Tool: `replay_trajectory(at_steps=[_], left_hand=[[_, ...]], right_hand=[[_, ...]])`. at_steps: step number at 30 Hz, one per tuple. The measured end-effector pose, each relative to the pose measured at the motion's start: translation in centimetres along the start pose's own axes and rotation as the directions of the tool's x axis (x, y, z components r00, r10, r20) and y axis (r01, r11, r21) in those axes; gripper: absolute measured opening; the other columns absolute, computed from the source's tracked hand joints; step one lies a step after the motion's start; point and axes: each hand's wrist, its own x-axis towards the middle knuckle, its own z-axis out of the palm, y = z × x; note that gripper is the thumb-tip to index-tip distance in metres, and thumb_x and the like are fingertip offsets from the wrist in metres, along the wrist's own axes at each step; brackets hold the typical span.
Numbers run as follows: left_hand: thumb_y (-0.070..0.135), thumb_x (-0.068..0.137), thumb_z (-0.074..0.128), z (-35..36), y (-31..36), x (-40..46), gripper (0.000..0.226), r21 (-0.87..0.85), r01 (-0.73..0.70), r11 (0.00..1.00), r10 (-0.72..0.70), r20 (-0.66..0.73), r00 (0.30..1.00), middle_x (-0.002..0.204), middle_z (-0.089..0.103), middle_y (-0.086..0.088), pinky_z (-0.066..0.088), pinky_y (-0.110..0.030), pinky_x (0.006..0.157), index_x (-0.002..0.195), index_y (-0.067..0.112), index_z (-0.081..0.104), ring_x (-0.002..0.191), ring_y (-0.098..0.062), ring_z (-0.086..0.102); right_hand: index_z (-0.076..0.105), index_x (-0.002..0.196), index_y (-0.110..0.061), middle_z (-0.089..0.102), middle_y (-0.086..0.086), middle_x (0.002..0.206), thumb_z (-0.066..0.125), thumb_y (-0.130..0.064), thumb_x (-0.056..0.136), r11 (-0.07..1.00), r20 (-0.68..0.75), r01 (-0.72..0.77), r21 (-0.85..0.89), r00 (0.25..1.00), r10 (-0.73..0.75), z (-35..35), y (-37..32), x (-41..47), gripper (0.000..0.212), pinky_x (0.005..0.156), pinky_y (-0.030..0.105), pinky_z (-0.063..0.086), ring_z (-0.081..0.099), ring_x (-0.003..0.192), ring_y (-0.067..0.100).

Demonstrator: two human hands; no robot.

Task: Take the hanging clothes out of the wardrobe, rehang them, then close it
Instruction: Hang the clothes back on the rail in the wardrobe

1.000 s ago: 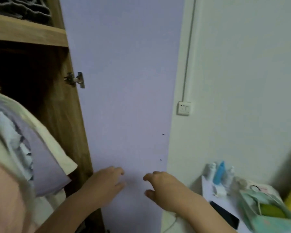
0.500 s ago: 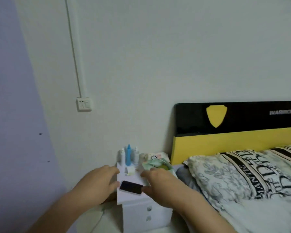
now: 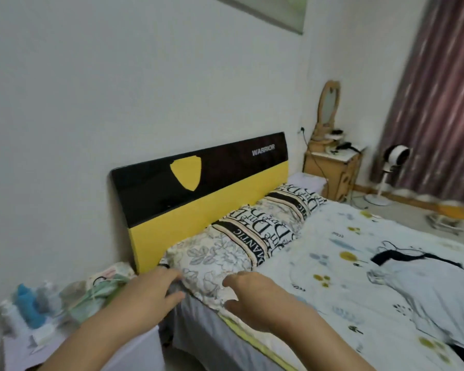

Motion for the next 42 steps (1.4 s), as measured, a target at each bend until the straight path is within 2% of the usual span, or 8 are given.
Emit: replay_trajectory(at_steps=[7, 14, 20, 25, 34, 38, 40, 42], left_hand=[[0.044, 0.096, 0.042, 2.1, 5.5, 11.0, 0.042, 0.017, -0.277, 0.961, 0.272, 0.132, 0.953, 0.141, 0.041, 0.011, 0.037, -0.024, 0.101, 0.135, 0.031, 0.036, 0.125, -0.008, 0.043], [0.044, 0.095, 0.042, 4.7, 12.3, 17.9, 0.040, -0.004, -0.513, 0.858, 0.499, 0.239, 0.833, 0.138, 0.042, 0.013, 0.036, -0.022, 0.099, 0.134, 0.032, 0.038, 0.123, -0.006, 0.043], [0.041, 0.097, 0.041, 7.8, 19.4, 20.3, 0.038, -0.103, -0.642, 0.760, 0.632, 0.347, 0.693, 0.138, 0.042, 0.012, 0.036, -0.021, 0.099, 0.133, 0.031, 0.038, 0.123, -0.007, 0.044], [0.042, 0.097, 0.041, 10.2, 25.4, 21.6, 0.040, -0.159, -0.677, 0.719, 0.671, 0.412, 0.616, 0.139, 0.041, 0.012, 0.036, -0.022, 0.101, 0.135, 0.030, 0.038, 0.125, -0.008, 0.042], [0.040, 0.097, 0.040, 14.7, 38.0, 24.3, 0.039, -0.159, -0.684, 0.711, 0.688, 0.358, 0.631, 0.136, 0.043, 0.009, 0.037, -0.024, 0.099, 0.134, 0.029, 0.039, 0.123, -0.010, 0.043], [0.038, 0.098, 0.039, 16.8, 42.7, 25.3, 0.039, -0.182, -0.658, 0.731, 0.672, 0.362, 0.646, 0.137, 0.043, 0.007, 0.035, -0.022, 0.098, 0.135, 0.027, 0.038, 0.123, -0.010, 0.043], [0.038, 0.098, 0.039, 18.0, 44.3, 26.0, 0.039, -0.189, -0.635, 0.749, 0.653, 0.373, 0.659, 0.136, 0.043, 0.008, 0.035, -0.023, 0.095, 0.135, 0.027, 0.038, 0.122, -0.011, 0.044], [0.039, 0.097, 0.039, 19.3, 45.5, 27.1, 0.038, -0.200, -0.610, 0.766, 0.634, 0.385, 0.670, 0.135, 0.043, 0.008, 0.038, -0.024, 0.096, 0.134, 0.028, 0.039, 0.121, -0.011, 0.045]], right_hand=[[0.046, 0.129, -0.009, 0.051, 0.015, 0.126, 0.045, -0.026, 0.096, 0.928, -0.020, -0.365, 0.070, 0.930, 0.368, -0.6, 8.6, -1.4, 0.038, 0.097, 0.044, 0.041, 0.046, 0.117, 0.034], [0.042, 0.135, -0.012, 0.047, 0.012, 0.133, 0.043, -0.028, 0.097, 0.750, -0.009, -0.644, 0.151, 0.758, 0.652, -0.7, 14.3, -5.4, 0.041, 0.101, 0.041, 0.036, 0.040, 0.124, 0.031], [0.039, 0.138, -0.016, 0.045, 0.010, 0.135, 0.042, -0.031, 0.098, 0.591, 0.022, -0.787, 0.178, 0.604, 0.797, 0.0, 18.5, -10.6, 0.043, 0.101, 0.038, 0.035, 0.039, 0.125, 0.029], [0.040, 0.136, -0.015, 0.046, 0.009, 0.136, 0.043, -0.030, 0.098, 0.507, 0.052, -0.840, 0.192, 0.525, 0.850, 0.1, 22.8, -14.4, 0.042, 0.101, 0.039, 0.038, 0.041, 0.125, 0.028], [0.042, 0.136, -0.017, 0.050, 0.006, 0.133, 0.044, -0.029, 0.098, 0.458, 0.046, -0.860, 0.224, 0.479, 0.877, -0.6, 34.3, -20.8, 0.041, 0.096, 0.035, 0.043, 0.047, 0.121, 0.024], [0.052, 0.115, -0.014, 0.057, 0.006, 0.115, 0.046, -0.028, 0.096, 0.484, 0.066, -0.851, 0.204, 0.505, 0.860, -0.4, 40.2, -22.6, 0.025, 0.071, 0.030, 0.042, 0.052, 0.103, 0.024], [0.048, 0.097, -0.017, 0.054, 0.004, 0.101, 0.046, -0.027, 0.095, 0.501, 0.073, -0.847, 0.176, 0.519, 0.852, -0.4, 42.6, -23.0, 0.010, 0.057, 0.021, 0.032, 0.048, 0.088, 0.022], [0.041, 0.091, -0.021, 0.047, 0.001, 0.095, 0.045, -0.027, 0.096, 0.505, 0.083, -0.847, 0.167, 0.523, 0.848, -0.6, 44.8, -22.9, 0.009, 0.054, 0.018, 0.026, 0.041, 0.083, 0.020]])
